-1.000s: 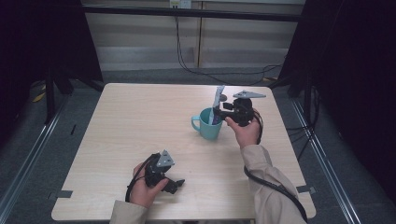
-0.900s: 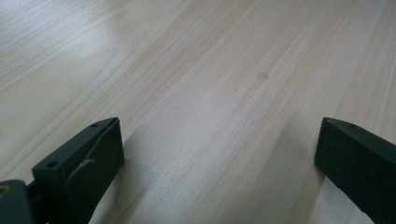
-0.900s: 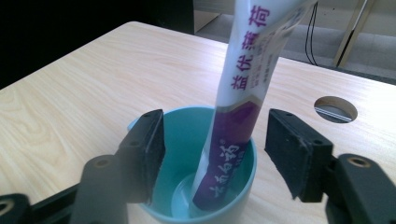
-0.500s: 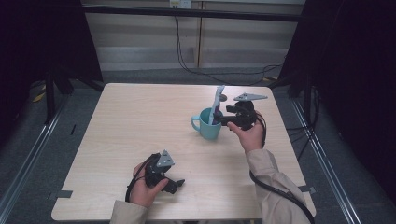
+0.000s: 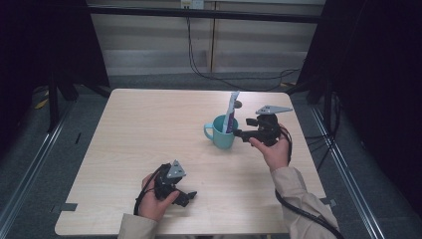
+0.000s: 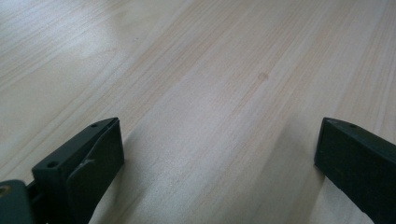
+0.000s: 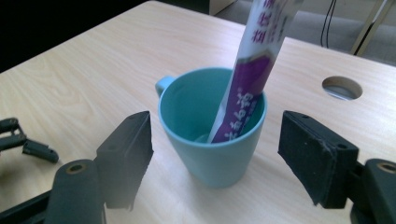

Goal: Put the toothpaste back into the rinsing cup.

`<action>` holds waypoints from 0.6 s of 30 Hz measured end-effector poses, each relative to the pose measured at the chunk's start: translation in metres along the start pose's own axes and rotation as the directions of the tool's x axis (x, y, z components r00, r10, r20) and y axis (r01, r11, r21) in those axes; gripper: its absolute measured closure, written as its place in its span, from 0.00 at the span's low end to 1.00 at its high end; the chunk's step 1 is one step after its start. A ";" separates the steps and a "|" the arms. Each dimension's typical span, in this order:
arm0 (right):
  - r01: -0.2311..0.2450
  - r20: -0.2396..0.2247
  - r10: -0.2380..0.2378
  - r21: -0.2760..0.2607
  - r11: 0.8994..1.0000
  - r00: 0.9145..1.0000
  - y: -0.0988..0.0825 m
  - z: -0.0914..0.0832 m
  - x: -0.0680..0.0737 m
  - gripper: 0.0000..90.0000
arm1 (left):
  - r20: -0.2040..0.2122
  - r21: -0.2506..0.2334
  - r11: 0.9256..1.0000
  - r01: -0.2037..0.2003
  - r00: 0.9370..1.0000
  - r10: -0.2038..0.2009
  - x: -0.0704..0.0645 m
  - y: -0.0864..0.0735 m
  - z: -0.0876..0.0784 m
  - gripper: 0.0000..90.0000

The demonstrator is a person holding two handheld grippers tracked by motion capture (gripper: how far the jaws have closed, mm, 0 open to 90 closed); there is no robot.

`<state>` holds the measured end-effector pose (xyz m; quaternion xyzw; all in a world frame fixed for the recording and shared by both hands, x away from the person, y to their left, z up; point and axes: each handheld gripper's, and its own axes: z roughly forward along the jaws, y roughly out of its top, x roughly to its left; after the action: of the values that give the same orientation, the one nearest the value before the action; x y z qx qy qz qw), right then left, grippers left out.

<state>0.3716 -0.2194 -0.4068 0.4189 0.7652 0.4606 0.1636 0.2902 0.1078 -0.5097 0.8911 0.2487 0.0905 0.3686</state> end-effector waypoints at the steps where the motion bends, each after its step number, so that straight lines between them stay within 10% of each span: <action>1: 0.001 -0.003 -0.001 0.007 1.000 1.000 -0.001 0.000 0.001 0.28 | 0.000 0.000 1.000 0.000 1.000 0.000 0.000 0.000 0.000 0.01; 18: 0.047 -0.019 -0.047 0.036 0.998 0.999 -0.021 -0.013 0.005 0.23 | 0.000 -0.001 1.000 0.003 1.000 -0.003 0.000 0.000 0.000 0.01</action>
<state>0.3503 -0.2274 -0.4172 0.3995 0.7847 0.4464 0.1596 0.2899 0.1077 -0.5097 0.8906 0.2501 0.0903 0.3689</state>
